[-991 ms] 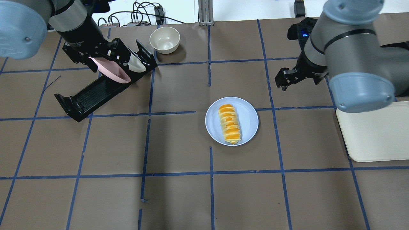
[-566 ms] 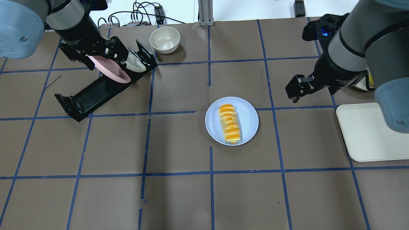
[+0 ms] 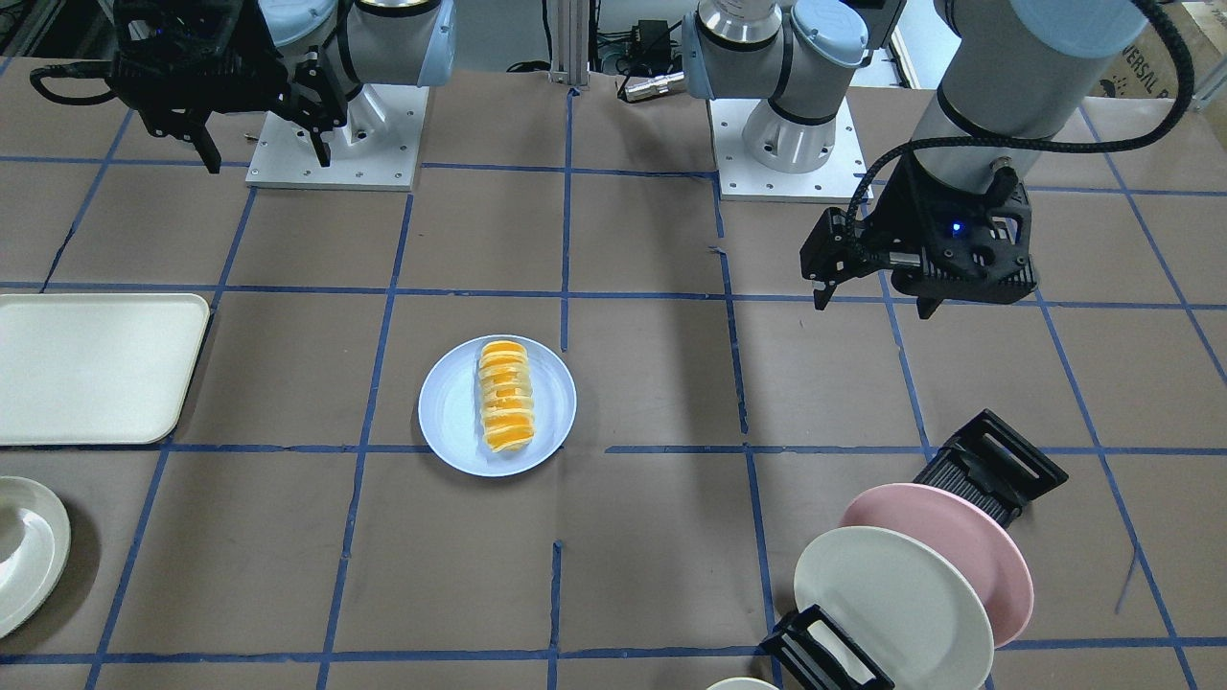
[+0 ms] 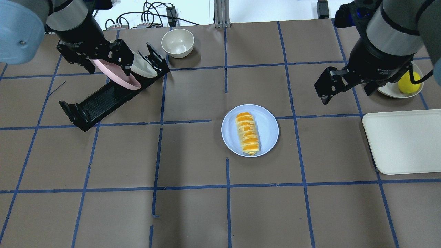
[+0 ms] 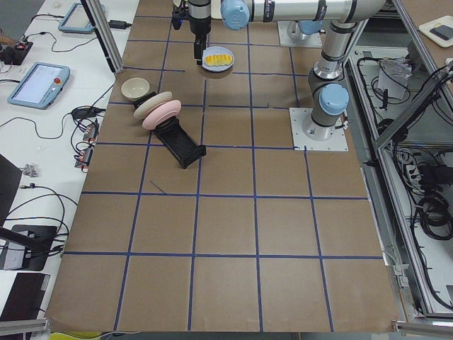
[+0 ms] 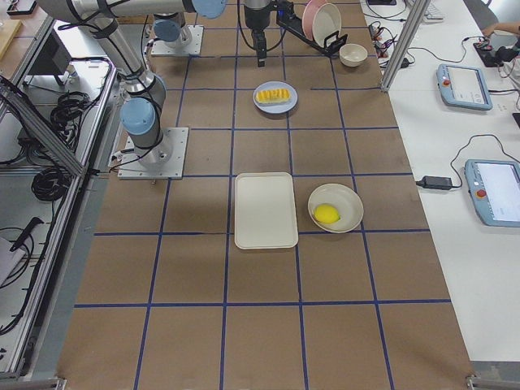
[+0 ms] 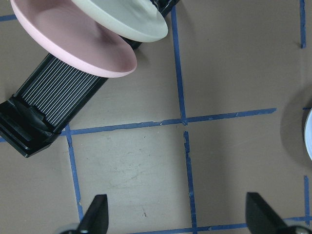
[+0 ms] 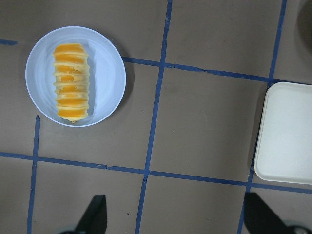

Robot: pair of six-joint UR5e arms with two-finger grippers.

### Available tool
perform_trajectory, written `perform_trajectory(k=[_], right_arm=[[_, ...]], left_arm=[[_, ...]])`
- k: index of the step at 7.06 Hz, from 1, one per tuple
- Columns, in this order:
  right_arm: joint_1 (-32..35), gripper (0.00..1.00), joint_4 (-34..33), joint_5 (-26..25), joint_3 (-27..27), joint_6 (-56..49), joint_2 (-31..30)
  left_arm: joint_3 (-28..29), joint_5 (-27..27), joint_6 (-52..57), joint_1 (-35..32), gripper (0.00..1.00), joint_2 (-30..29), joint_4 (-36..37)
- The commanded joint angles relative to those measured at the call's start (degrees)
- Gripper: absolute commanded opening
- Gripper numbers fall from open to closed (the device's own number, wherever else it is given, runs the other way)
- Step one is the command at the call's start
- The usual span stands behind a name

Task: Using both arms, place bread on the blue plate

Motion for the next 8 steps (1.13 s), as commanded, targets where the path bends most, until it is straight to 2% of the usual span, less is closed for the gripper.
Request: perform_trajectory(k=[1, 8], right_arm=[[0.00, 1.00, 0.45, 0.08, -0.19, -0.03, 0.12], [-0.08, 1.00, -0.25, 0.35, -1.06, 0.14, 1.34]], left_arm=[[-0.52, -0.87, -0.37, -0.09, 1.00, 0.58, -0.11], [-1.49, -0.96, -0.46, -0.09, 1.00, 1.11, 0.07]])
